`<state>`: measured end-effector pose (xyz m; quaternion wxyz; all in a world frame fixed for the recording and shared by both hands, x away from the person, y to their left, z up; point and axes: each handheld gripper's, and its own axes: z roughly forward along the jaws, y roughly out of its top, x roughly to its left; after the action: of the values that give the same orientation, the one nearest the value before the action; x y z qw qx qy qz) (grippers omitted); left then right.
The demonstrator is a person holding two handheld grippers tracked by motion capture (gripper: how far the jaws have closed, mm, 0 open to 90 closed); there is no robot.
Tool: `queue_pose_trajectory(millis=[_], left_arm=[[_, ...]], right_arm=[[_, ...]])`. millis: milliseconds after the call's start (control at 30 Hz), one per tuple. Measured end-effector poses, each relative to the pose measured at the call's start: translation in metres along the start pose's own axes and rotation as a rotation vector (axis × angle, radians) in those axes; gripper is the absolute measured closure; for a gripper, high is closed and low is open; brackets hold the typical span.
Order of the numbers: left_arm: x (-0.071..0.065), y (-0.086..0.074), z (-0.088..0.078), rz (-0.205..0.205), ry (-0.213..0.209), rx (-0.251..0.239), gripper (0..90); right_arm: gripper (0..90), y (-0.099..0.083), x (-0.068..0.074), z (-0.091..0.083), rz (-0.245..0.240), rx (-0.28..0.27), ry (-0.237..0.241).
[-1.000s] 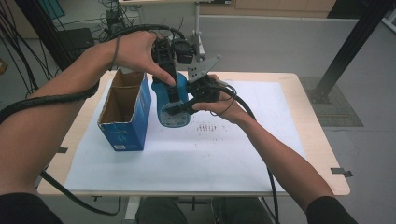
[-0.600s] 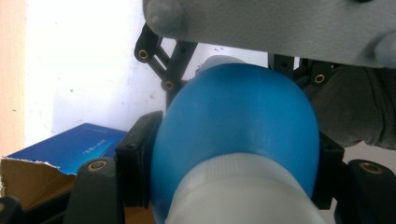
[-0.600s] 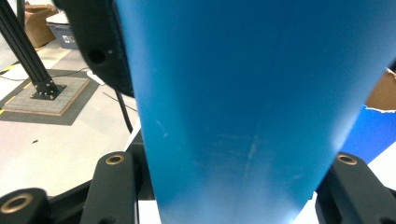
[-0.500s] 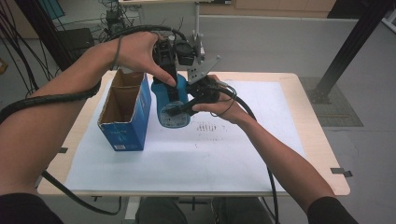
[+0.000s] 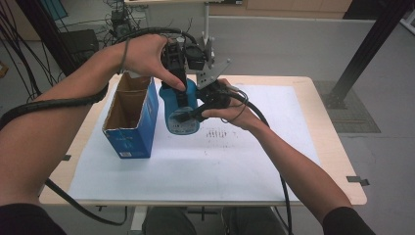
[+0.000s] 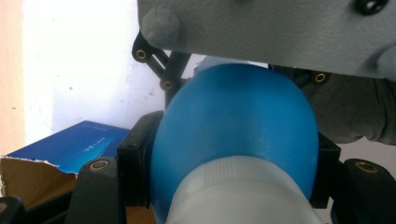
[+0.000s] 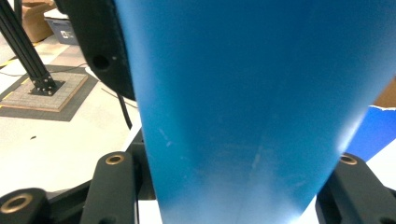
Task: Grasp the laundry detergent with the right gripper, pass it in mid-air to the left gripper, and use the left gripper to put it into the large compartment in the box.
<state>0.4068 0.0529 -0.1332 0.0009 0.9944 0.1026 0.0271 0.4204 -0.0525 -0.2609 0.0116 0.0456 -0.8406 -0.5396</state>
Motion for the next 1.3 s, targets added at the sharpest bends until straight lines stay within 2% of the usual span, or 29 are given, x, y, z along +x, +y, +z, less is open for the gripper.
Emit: queue_pose_trajectory(millis=[333, 1300], left_arm=[[-0.0013, 0.0009, 0.0003, -0.002, 0.002, 0.014, 36.4], [-0.0003, -0.0001, 0.0001, 0.006, -0.01, 0.008, 36.8]], right_arm=[[44.2, 0.0003, 0.0012, 0.0009, 0.004, 0.004, 0.0], [43.6, -0.0004, 0.0017, 0.0006, 0.015, 0.002, 0.006]])
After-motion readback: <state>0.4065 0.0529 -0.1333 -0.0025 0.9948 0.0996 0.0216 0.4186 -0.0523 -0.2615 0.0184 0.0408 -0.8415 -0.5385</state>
